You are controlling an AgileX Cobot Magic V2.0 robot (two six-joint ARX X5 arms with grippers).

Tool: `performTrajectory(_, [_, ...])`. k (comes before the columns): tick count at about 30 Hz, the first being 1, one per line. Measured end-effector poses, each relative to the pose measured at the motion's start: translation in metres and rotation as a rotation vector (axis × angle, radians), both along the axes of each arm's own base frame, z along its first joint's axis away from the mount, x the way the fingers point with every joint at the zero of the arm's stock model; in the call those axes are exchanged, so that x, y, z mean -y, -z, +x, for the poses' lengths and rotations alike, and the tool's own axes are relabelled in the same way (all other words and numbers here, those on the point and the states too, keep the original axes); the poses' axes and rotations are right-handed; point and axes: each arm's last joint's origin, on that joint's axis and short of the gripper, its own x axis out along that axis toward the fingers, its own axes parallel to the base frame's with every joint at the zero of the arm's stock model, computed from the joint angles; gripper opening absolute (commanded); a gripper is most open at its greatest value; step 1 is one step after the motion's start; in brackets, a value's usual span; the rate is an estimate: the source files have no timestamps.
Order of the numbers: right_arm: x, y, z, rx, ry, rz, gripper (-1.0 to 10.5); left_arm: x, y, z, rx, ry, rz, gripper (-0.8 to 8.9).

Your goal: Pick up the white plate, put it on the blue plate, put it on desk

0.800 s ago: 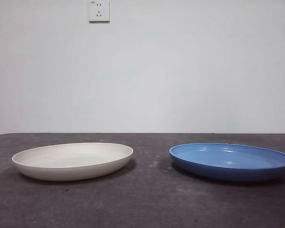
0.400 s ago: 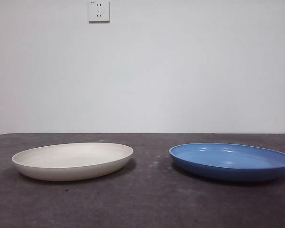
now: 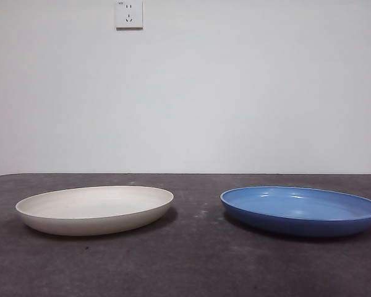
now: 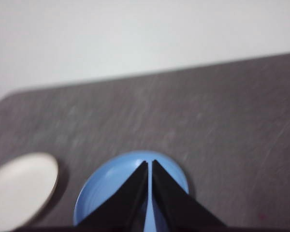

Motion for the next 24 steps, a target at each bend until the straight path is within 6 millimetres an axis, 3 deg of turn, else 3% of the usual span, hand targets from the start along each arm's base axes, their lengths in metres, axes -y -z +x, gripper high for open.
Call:
performTrajectory(9, [-0.005, -0.017, 0.026, -0.225, -0.2, -0.106, 0.1, 0.009, -0.018, 0.027, -0.202, 0.269, 0.055, 0.1])
performTrajectory(18, [-0.017, -0.002, 0.044, -0.476, -0.379, -0.176, 0.1, 0.027, -0.023, 0.04, -0.311, 0.452, 0.12, 0.1])
performTrajectory(24, [-0.024, 0.0, 0.044, -0.501, -0.444, -0.199, 0.1, 0.03, -0.018, 0.043, -0.367, 0.482, 0.126, 0.11])
